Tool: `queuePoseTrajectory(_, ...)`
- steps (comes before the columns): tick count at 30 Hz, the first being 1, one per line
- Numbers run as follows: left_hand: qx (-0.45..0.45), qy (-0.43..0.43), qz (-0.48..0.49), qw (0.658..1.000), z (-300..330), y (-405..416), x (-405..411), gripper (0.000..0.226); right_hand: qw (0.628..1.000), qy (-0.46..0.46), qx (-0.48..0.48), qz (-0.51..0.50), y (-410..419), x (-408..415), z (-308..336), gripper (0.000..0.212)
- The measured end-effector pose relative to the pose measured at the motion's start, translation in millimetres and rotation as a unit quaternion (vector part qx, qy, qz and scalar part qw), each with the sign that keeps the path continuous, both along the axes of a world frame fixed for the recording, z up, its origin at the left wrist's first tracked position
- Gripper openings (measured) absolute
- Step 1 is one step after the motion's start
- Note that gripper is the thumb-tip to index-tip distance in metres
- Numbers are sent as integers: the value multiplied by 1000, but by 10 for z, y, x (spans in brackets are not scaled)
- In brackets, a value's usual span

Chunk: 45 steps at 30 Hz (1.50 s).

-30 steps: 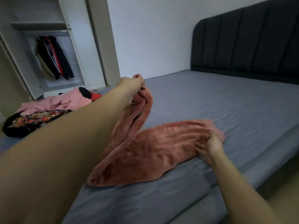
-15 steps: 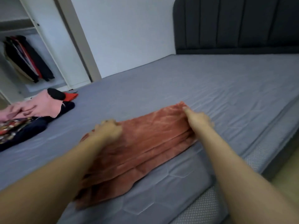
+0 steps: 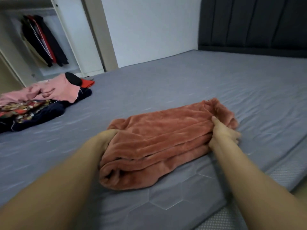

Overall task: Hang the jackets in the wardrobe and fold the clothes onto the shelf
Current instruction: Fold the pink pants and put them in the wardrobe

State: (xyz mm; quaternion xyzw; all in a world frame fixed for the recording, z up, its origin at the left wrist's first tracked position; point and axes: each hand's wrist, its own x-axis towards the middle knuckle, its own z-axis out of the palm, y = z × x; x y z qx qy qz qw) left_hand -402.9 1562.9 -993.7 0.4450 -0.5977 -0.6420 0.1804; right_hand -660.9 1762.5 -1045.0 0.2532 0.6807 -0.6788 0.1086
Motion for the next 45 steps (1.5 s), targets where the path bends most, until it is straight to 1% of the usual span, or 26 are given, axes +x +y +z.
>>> queuePoseTrajectory(4,25,2,25,999,125,-13,343,37,982,-1,-185,44,29,104,116,69)
queuePoseTrajectory(7,-6,16,50,999,451,-105,783,34,957,50,-283,42,-67,501,369,61)
queuePoseTrajectory(10,-44,22,80,996,808,-291,1406,34,917,109,-382,35,-343,1075,711,53)
queuePoseTrajectory(12,-45,33,98,994,954,-432,1881,34,906,134,-399,45,-527,1397,850,46)
queuePoseTrajectory(13,-35,35,110,993,970,-455,2108,35,917,141,-369,61,-599,1527,863,46)
queuePoseTrajectory(14,-21,20,125,992,937,-452,2328,38,942,135,-296,86,-640,1653,833,47)
queuePoseTrajectory(16,31,-54,137,989,681,-329,2715,47,987,87,-40,126,-649,1919,675,62)
queuePoseTrajectory(17,67,-89,133,985,473,-212,2874,51,983,99,84,131,-634,2087,590,67)
queuePoseTrajectory(18,102,-105,116,982,261,-67,2998,53,959,169,179,137,-638,2252,500,69)
queuePoseTrajectory(19,124,-103,96,982,68,53,3075,52,912,293,239,157,-674,2417,421,69)
queuePoseTrajectory(21,115,-78,76,987,-148,155,3129,51,759,538,281,236,-832,2754,333,58)
queuePoseTrajectory(22,112,-69,66,989,-156,156,3130,53,685,601,296,285,-934,2905,330,51)
queuePoseTrajectory(24,127,-69,15,989,-69,151,3148,60,571,618,377,388,-1084,3082,293,51)
queuePoseTrajectory(25,126,-79,-20,989,-44,171,3151,64,524,588,434,437,-1108,3074,237,55)
queuePoseTrajectory(26,115,-92,-53,988,-60,204,3146,69,497,545,478,476,-1093,3003,155,59)
queuePoseTrajectory(28,58,-129,-87,986,-144,296,3109,82,506,463,511,518,-986,2756,13,65)
queuePoseTrajectory(30,13,-160,-72,984,-177,367,3038,92,522,435,528,510,-907,2512,-31,69)
queuePoseTrajectory(32,15,-190,-76,979,-167,354,3017,93,524,425,561,480,-898,2342,-10,71)
queuePoseTrajectory(35,62,-214,-124,967,-137,241,3114,100,532,403,596,447,-833,2167,23,74)
queuePoseTrajectory(37,93,-186,-118,971,-108,86,3202,93,549,371,608,437,-770,2101,81,75)
queuePoseTrajectory(39,114,-97,-19,988,-105,-145,3173,79,549,356,625,425,-732,2170,187,74)
queuePoseTrajectory(40,115,-61,37,991,-98,-247,3108,72,542,388,621,413,-724,2250,232,71)
queuePoseTrajectory(42,99,-38,102,989,-79,-416,2937,59,503,552,538,392,-711,2511,288,62)
queuePoseTrajectory(43,91,-45,105,989,-59,-463,2849,54,464,644,458,400,-693,2698,287,57)
queuePoseTrajectory(44,80,-62,97,990,-29,-490,2773,49,410,716,371,426,-668,2927,266,57)
queuePoseTrajectory(45,63,-83,89,991,8,-506,2724,45,348,756,299,468,-635,3176,225,60)
